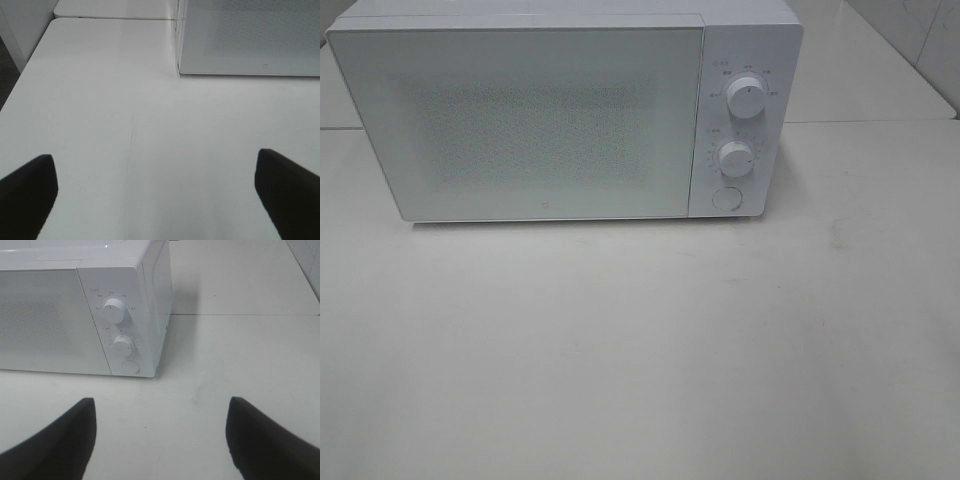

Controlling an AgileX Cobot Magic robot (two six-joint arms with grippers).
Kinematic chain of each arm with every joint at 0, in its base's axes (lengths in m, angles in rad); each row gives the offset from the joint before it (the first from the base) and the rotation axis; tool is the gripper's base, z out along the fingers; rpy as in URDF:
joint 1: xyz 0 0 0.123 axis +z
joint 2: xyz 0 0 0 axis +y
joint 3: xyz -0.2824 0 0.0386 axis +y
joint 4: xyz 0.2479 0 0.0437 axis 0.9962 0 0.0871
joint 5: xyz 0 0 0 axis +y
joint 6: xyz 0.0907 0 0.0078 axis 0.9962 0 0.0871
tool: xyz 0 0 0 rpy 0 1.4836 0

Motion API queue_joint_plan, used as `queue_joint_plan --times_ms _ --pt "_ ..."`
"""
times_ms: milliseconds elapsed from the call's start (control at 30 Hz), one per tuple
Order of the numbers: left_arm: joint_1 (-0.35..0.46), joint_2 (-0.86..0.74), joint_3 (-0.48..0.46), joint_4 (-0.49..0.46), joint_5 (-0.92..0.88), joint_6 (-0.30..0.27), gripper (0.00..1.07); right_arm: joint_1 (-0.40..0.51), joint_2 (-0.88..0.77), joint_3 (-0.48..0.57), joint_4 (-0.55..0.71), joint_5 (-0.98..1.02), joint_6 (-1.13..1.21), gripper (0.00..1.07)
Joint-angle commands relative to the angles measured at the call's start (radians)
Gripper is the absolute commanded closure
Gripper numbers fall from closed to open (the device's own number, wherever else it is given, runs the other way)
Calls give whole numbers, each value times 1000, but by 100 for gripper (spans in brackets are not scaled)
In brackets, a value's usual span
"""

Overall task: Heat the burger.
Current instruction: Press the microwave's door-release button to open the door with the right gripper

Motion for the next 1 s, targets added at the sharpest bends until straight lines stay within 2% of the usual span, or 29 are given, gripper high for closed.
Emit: queue_joint_plan --times_ms 33,433,733,1000 --pt "2 -19 3 -5 -13 -8 6 -4 78 9 1 -102 -1 38" --pt "2 -19 3 -5 -13 -8 6 -4 391 9 1 -373 -1 38" --pt "2 -19 3 -5 -13 -8 6 -4 544 13 -1 -516 0 38" --pt "2 -19 3 -5 -13 -8 6 -4 694 74 -2 -807 -3 38"
